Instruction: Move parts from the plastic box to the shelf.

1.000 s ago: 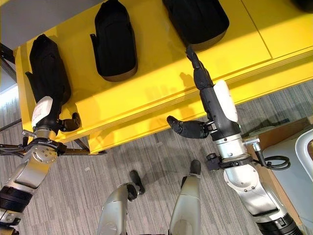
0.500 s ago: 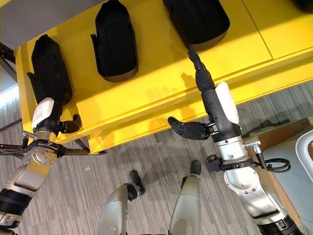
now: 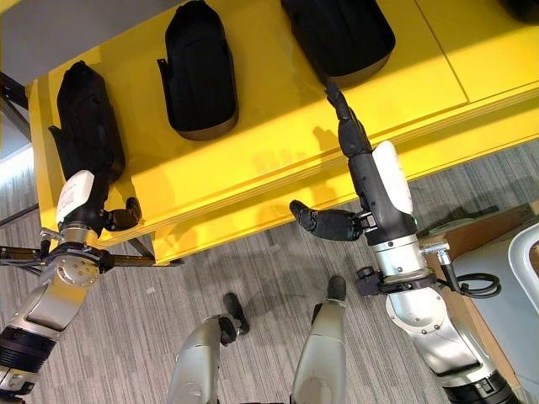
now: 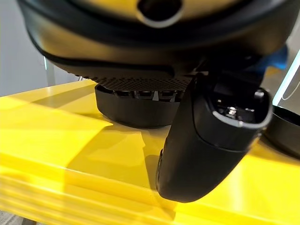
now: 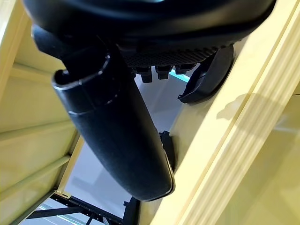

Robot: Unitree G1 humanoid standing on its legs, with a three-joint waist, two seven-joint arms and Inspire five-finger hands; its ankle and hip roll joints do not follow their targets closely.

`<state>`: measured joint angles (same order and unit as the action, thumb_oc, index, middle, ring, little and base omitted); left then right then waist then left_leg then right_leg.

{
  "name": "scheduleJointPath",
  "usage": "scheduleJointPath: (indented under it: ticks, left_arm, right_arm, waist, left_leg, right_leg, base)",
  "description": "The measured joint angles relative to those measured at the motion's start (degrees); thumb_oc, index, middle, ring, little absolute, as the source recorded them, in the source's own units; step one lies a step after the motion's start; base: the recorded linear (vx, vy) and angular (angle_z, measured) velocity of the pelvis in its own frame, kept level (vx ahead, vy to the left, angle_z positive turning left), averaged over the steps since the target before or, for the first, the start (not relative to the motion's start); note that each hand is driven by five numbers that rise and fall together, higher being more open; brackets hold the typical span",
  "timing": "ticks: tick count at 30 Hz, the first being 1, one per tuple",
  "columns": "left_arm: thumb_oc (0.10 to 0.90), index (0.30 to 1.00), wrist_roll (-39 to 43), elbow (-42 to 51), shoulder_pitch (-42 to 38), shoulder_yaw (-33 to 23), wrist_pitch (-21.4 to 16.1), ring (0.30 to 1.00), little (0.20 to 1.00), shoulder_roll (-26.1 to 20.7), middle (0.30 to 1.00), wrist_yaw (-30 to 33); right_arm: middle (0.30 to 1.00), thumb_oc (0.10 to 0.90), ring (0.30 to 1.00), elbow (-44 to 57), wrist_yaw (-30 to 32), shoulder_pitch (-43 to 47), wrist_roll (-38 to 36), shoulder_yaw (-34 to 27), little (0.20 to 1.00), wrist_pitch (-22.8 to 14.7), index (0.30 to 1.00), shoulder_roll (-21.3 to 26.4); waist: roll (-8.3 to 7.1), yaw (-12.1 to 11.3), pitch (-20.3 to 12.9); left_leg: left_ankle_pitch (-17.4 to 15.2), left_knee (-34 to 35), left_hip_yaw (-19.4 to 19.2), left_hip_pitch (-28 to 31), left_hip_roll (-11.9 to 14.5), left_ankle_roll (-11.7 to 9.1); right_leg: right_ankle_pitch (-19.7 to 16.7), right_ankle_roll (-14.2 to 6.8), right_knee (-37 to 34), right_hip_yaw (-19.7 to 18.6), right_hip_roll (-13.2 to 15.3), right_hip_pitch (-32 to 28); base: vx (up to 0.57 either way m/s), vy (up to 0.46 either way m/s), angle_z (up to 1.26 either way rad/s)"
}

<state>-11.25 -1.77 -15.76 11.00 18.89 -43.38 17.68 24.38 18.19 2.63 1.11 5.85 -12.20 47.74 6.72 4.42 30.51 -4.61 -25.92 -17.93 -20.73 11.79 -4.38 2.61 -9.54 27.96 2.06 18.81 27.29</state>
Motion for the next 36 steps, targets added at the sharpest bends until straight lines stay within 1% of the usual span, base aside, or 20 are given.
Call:
scheduleJointPath:
  ticks: [2, 4, 7, 12, 18, 21, 24, 27, 29, 34, 36]
  left_arm:
    - [0.900, 1.000, 1.16, -0.05, 0.70, -0.04, -1.29, 1.000, 1.000, 0.55, 1.000, 2.30]
    - [0.900, 1.000, 1.82, -0.66, 1.49, -0.33, -2.54, 1.000, 1.000, 2.56, 1.000, 5.82]
    - [0.900, 1.000, 1.88, -1.66, 1.60, -0.53, -3.65, 1.000, 1.000, 4.35, 1.000, 8.59]
    - [0.900, 1.000, 1.88, -3.14, 1.46, -0.62, -5.38, 1.000, 1.000, 4.35, 1.000, 9.66]
    - [0.900, 1.000, 1.91, -5.78, 0.17, -1.63, -8.25, 1.000, 1.000, 4.35, 1.000, 15.45]
    - [0.900, 1.000, 1.90, -8.20, -1.80, -1.97, -9.52, 1.000, 1.000, 4.35, 1.000, 17.13]
    - [0.900, 1.000, 1.89, -10.10, -3.53, -1.96, -10.03, 1.000, 1.000, 4.36, 1.000, 17.19]
    - [0.900, 1.000, 1.86, -12.13, -5.88, -1.86, -10.16, 1.000, 1.000, 4.35, 1.000, 17.24]
    - [0.900, 1.000, 1.76, -12.15, -6.39, -1.86, -10.21, 1.000, 1.000, 4.35, 1.000, 17.90]
    - [0.900, 1.000, 1.24, -13.50, -8.44, -1.67, -10.11, 1.000, 1.000, 4.35, 1.000, 18.24]
    - [0.900, 1.000, -0.85, -13.49, -8.37, -1.67, -10.10, 1.000, 1.000, 4.35, 1.000, 18.35]
  right_arm:
    - [1.000, 0.900, 1.000, 0.00, 0.51, -0.07, 0.04, 0.00, 1.000, 0.00, 1.000, 0.00]
    - [1.000, 0.900, 1.000, 0.00, 1.11, -0.21, 0.05, 0.00, 1.000, 0.00, 1.000, -0.01]
    - [1.000, 0.900, 1.000, 0.00, 1.11, -0.30, 0.69, 0.02, 1.000, 0.00, 1.000, -0.01]
    - [1.000, 0.900, 1.000, 0.00, 1.12, -0.25, 0.94, 0.02, 1.000, 0.00, 1.000, -0.01]
    - [1.000, 0.900, 1.000, 0.00, 1.05, 0.07, 0.94, 0.09, 1.000, 0.05, 1.000, -0.20]
    - [1.000, 0.900, 1.000, 0.00, 0.77, 0.46, 0.94, 0.10, 1.000, 0.16, 1.000, -0.47]
    - [1.000, 0.900, 1.000, 0.00, 0.50, 1.04, 0.93, 0.16, 1.000, 0.35, 1.000, -1.01]
    - [1.000, 0.900, 1.000, 0.00, -0.52, 2.30, 0.93, 0.23, 1.000, 0.56, 1.000, -1.34]
    - [1.000, 0.900, 1.000, 0.00, -0.72, 2.59, 0.93, 0.23, 1.000, 0.67, 1.000, -1.34]
    - [1.000, 0.900, 1.000, 0.00, -1.49, 3.10, 0.93, 0.26, 1.000, 1.84, 1.000, -2.14]
    - [1.000, 0.900, 1.000, 0.00, -1.51, 3.07, 0.93, 0.26, 1.000, 2.04, 1.000, -2.46]
  waist:
    - [0.00, 0.00, 0.00]
    - [-0.01, -0.12, 0.00]
    - [-0.03, -0.20, 0.02]
    - [-0.06, -0.15, 0.03]
    - [-0.26, -0.08, 0.08]
    - [-0.39, -0.09, 0.08]
    - [-0.71, 0.04, 0.08]
    - [-1.68, 0.21, 0.13]
    - [-1.94, 0.18, 0.10]
    - [-2.02, 0.18, 0.14]
    - [-2.03, 0.22, 0.15]
  left_leg:
    - [0.00, 0.00, 0.00, 0.00, 0.02, 0.00]
    - [0.00, -0.04, 0.05, 0.00, 0.03, 0.00]
    - [0.03, -0.13, 0.17, -0.01, 0.09, -0.02]
    - [0.04, -0.08, 0.55, -0.10, 0.14, -0.07]
    - [0.08, -0.35, 0.86, -0.18, 0.22, -0.14]
    - [0.05, -0.54, 0.87, -0.25, 0.36, -0.13]
    - [-0.15, -0.88, 0.87, -0.31, 0.62, -0.17]
    - [-0.21, -0.93, 0.87, -0.41, 1.02, -0.26]
    - [-0.22, -0.92, 0.88, -0.42, 1.08, -0.27]
    - [-0.17, -0.90, 0.91, -0.69, 1.17, -0.38]
    - [-0.18, -0.92, 0.91, -0.74, 1.18, -0.40]
  right_leg:
    - [0.01, 0.01, 0.01, 0.02, -0.01, 0.00]
    - [0.02, 0.02, 0.45, 0.05, -0.01, -0.01]
    - [0.08, 0.10, 0.65, 0.08, -0.02, -0.01]
    - [0.31, 0.32, 0.71, 0.29, -0.08, 0.00]
    - [0.57, 0.36, 1.12, 0.43, -0.14, 0.02]
    - [0.57, 0.36, 1.17, 0.43, -0.25, 0.02]
    - [0.64, 0.37, 1.29, 0.40, -0.37, 0.02]
    - [0.59, 0.45, 1.25, 0.37, -0.77, 0.07]
    - [0.57, 0.47, 1.18, 0.38, -0.87, 0.07]
    - [0.57, 0.47, 1.13, 0.48, -0.99, 0.32]
    - [0.58, 0.46, 1.08, 0.52, -1.01, 0.36]
  base:
    - [0.00, 0.000, 0.00]
    - [0.00, 0.000, 0.00]
    - [0.00, 0.000, 0.00]
    - [0.00, 0.000, 0.01]
    - [0.00, 0.001, 0.01]
    - [0.00, 0.000, 0.00]
    - [0.00, 0.000, 0.00]
    - [0.00, 0.001, -0.01]
    - [0.00, 0.000, 0.00]
    - [0.00, 0.000, 0.00]
    - [0.00, 0.000, 0.00]
